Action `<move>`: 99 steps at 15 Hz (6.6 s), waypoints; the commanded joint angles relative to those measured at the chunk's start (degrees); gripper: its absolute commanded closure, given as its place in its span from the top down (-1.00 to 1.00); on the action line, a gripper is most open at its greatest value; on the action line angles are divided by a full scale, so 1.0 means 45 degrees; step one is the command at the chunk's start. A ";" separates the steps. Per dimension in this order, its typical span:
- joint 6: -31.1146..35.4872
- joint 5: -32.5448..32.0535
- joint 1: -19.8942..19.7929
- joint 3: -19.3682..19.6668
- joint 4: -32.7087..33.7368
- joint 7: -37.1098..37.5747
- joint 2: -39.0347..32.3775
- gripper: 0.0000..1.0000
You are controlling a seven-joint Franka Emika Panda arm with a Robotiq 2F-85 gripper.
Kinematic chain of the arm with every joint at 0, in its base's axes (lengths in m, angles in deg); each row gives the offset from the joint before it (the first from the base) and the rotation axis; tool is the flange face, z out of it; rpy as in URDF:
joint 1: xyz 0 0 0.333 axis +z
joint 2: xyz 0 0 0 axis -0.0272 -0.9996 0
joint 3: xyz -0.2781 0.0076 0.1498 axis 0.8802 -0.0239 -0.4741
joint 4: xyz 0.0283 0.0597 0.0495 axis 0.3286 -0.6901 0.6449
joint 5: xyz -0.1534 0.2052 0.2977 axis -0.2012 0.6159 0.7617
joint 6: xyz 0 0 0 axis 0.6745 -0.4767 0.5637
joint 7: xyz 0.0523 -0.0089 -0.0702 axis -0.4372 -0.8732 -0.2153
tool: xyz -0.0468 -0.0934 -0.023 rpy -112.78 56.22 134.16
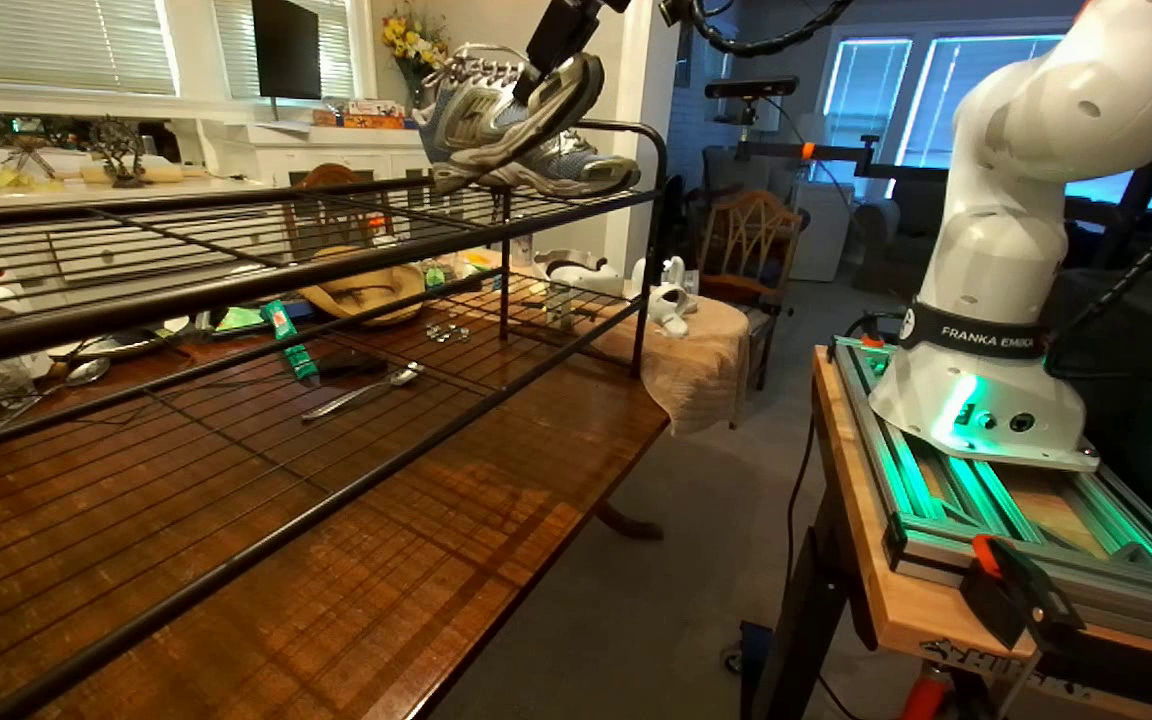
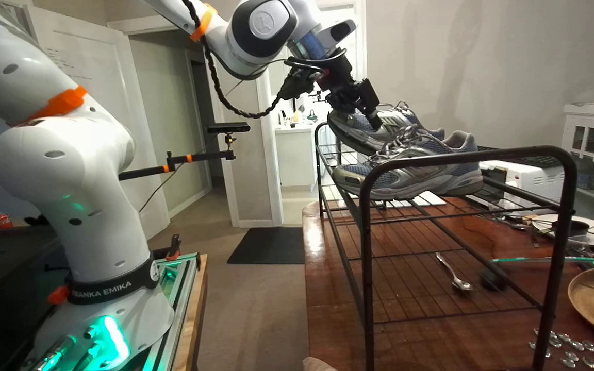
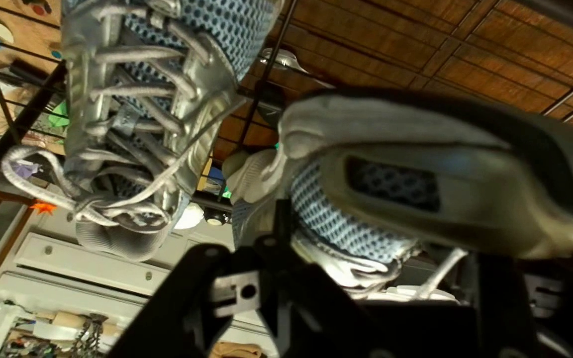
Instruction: Put the left shoe on the right shoe
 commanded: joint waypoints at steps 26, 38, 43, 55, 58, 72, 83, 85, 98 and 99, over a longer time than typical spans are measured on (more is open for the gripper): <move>-0.0722 0.0170 0.0034 0.0152 0.0624 -0.0885 -0.1940 1.00; 0.0475 -0.0622 -0.0604 -0.0661 0.1467 0.0854 -0.3273 0.46; -0.0017 -0.0398 -0.0519 -0.0522 0.1725 0.0911 -0.3208 -0.06; -0.1321 0.1554 0.0306 0.0331 0.1629 -0.0441 -0.1803 -0.36; -0.1090 0.1521 0.0410 0.0357 0.1402 -0.0635 -0.1202 -0.36; -0.1265 0.1063 -0.0186 0.0891 0.1693 -0.0925 0.0166 -0.36; -0.1582 0.0290 -0.1476 0.1052 0.1768 -0.0974 0.0345 -0.36; -0.1795 0.0112 -0.1638 0.1058 0.1750 -0.0974 0.0383 -0.36; -0.2319 -0.0315 -0.1689 0.1040 0.1622 -0.1046 0.0293 -0.23; -0.2331 -0.0346 -0.1689 0.1040 0.1614 -0.1053 0.0291 0.10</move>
